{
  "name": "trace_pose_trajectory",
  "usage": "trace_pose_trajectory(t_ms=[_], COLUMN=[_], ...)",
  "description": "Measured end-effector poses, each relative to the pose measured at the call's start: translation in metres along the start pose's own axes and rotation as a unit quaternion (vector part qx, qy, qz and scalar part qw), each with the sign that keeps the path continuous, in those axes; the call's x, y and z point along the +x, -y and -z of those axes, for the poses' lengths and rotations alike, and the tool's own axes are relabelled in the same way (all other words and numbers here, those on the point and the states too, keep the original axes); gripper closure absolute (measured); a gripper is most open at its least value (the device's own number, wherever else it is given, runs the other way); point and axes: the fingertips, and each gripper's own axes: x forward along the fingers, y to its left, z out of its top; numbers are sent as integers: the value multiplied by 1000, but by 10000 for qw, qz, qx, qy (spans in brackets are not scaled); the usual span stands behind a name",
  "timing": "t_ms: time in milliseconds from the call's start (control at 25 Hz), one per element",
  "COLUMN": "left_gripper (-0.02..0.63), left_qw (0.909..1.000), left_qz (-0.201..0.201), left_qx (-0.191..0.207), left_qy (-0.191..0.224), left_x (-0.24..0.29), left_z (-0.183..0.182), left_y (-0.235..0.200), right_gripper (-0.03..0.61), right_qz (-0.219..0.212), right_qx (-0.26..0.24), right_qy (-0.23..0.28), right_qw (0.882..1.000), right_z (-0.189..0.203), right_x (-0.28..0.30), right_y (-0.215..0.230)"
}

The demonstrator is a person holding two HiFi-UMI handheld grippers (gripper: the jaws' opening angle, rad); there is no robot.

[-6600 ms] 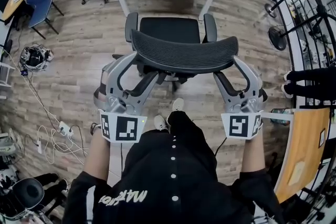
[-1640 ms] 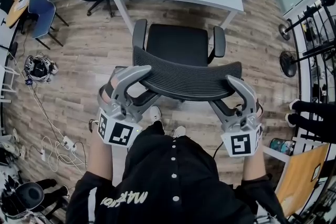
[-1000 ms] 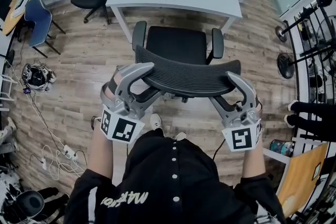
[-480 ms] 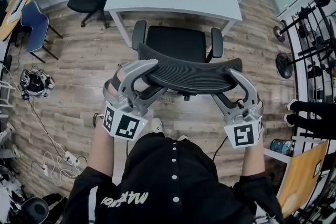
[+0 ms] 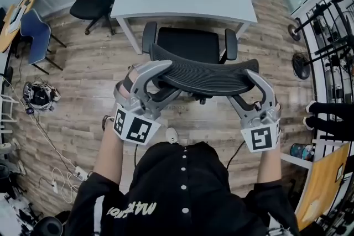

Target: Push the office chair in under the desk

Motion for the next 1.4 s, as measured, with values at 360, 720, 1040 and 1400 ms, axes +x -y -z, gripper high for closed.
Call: trace_pose_trajectory(t_ms=[360,720,1040,1400], left_gripper=[328,328,328,328], left_qw=[10000,9998,9997,9994], left_qz=[10,-35,-9,30], left_qx=[15,46,51,65], left_qy=[92,176,250,330], left_x=[0,8,16,28], left_z=[12,17,25,34], left_y=[-13,-20,-29,-41], right_gripper=[267,262,261,261], right_qz=[139,175,183,158], right_qx=[16,26,100,127], right_qy=[24,-23,-8,42], right_qw=[9999,9998,9998,9998], right_z=[-5,1,5,12], right_x=[16,25,38,54], right_y=[3,10,18,31])
